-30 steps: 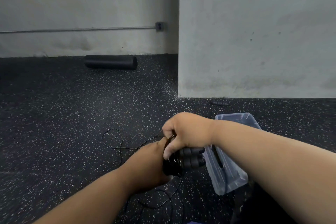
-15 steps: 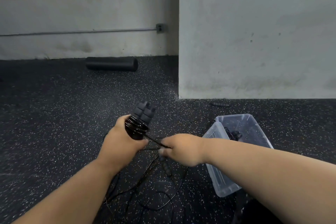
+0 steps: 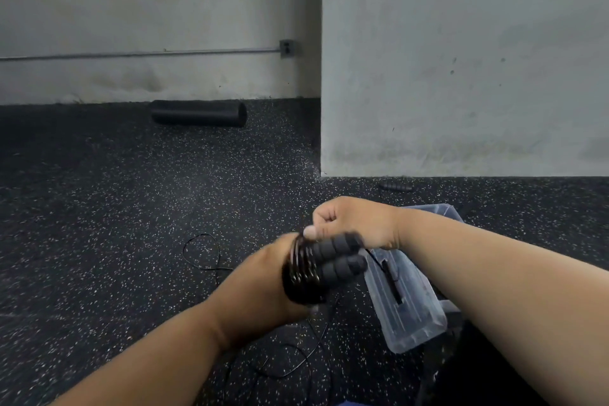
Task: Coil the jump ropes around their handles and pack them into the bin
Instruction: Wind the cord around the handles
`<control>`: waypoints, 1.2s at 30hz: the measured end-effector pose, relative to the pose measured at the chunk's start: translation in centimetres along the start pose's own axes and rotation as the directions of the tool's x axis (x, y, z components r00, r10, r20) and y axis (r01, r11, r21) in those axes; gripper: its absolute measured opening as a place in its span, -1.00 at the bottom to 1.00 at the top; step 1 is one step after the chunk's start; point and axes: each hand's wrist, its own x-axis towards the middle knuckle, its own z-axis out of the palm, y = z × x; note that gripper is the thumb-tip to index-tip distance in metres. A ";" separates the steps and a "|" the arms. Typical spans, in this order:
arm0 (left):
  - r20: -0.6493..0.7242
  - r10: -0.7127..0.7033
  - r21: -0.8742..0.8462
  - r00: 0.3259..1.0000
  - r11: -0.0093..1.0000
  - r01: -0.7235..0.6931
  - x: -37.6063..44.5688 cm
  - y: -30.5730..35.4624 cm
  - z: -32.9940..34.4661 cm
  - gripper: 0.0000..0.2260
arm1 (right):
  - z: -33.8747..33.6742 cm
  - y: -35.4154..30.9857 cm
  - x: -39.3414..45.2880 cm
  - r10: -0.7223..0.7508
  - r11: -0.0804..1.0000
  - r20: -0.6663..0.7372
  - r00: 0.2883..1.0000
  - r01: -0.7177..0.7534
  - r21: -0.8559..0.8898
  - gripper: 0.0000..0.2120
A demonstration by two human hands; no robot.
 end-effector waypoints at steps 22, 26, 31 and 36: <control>0.496 -0.070 0.010 0.865 0.997 0.074 -0.1 0.0 -0.9 -0.35 | 0.8 -1.8 -2.3 -0.024 0.988 0.127 0.992 0.043 -0.146 -0.69; 0.481 -0.018 -0.346 0.877 0.915 0.208 -0.8 -0.1 -2.7 -0.25 | 2.2 -0.2 -1.5 -0.002 0.971 0.117 0.993 -0.026 0.237 -0.65; 0.379 0.093 -0.709 0.920 0.669 0.224 -0.7 -0.4 -2.7 -0.09 | 4.3 0.3 -0.3 0.105 0.812 0.006 0.994 -0.089 0.577 -0.72; 0.295 -0.057 -0.894 0.954 0.336 0.297 0.2 -0.6 -1.5 -0.21 | 5.9 -0.1 0.0 0.290 0.687 -0.149 0.945 -0.097 0.720 -0.85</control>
